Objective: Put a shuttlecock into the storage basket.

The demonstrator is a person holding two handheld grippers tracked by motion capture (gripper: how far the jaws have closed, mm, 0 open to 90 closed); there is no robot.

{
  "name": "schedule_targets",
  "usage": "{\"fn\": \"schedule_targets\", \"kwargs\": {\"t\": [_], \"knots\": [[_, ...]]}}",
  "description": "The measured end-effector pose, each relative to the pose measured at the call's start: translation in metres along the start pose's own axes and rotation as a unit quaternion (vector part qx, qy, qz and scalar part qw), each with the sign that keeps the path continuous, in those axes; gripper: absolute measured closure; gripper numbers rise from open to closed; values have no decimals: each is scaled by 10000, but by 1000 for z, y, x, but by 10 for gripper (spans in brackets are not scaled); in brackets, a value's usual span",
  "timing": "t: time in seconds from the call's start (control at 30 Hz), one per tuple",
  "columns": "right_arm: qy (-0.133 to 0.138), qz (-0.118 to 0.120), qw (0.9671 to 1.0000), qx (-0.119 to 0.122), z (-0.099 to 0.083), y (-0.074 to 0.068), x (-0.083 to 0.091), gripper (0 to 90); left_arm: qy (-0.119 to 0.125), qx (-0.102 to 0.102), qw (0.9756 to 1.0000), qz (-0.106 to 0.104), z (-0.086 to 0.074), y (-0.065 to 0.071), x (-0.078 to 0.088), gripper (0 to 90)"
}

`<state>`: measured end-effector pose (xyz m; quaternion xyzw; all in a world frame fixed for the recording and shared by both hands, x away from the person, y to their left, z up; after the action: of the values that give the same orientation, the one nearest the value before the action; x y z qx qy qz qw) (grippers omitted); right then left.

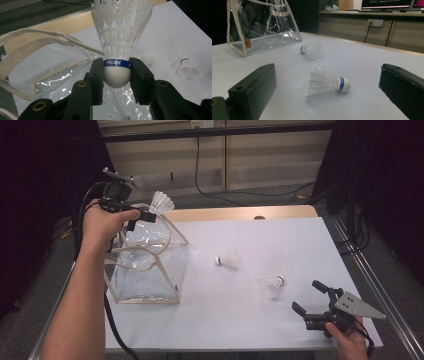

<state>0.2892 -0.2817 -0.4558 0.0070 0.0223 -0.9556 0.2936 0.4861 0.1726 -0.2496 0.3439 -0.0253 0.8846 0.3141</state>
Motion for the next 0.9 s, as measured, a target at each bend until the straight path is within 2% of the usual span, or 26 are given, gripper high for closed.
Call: {"fn": "schedule_targets", "kwargs": {"t": [0.3, 0.43, 0.9], "knots": [[1, -10, 10000, 9, 0, 0, 0, 11, 46, 92, 9999, 115, -4, -9, -1, 656], [-6, -14, 10000, -1, 0, 0, 1, 11, 74, 74, 9999, 104, -5, -13, -1, 656], [7, -17, 10000, -29, 0, 1, 1, 11, 85, 150, 9995, 269, -7, -22, -2, 656]]}}
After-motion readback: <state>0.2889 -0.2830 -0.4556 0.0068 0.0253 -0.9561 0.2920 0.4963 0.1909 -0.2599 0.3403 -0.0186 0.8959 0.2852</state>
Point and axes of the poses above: each handheld gripper's, and its own axes: x roughly backward along the jaws, z roughly out of its top, y roughly to its right, the point moved 6 cm from there along -x, roughly forward along the jaws, and after that the axes turned 10 degrees about y, right-handed, at the moved point
